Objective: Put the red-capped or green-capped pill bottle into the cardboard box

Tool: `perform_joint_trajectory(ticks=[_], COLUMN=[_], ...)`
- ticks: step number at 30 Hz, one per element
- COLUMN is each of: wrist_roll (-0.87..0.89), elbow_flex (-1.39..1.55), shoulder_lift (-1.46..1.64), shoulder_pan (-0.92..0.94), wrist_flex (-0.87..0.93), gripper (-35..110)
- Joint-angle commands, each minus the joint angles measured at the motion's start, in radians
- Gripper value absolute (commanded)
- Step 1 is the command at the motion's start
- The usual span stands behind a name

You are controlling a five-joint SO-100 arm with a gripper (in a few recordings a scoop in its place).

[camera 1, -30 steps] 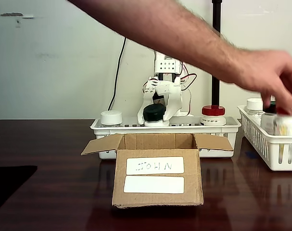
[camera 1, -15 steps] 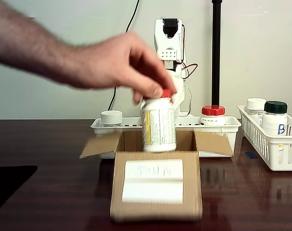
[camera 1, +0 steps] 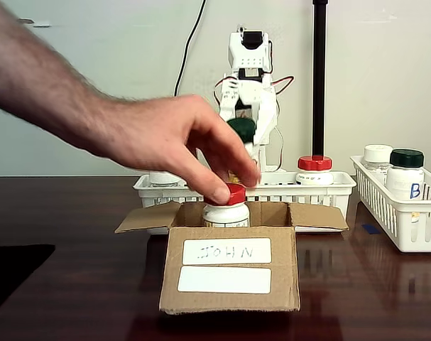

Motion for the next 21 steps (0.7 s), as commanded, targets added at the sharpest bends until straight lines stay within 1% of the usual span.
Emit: perform_joint_trajectory(ticks=[1,5,10,15,17,21], wrist_roll=[0.003,-0.017,-0.064,-0.124,-0.14,-0.163], elbow_flex=[-0.167,-0.282,-0.46,-0.574,-0.603,-0.709], shoulder_lift=[-0.003,-0.057,-0.091,-0.063,-0.067,-0.179], shoulder_pan=[0.015,0.025,0.017,-0.037,-0.051,-0.057], wrist_flex=[0.008,0.063,0.216,0.376,0.391,0.39], gripper=[0,0,0,0,0,0])
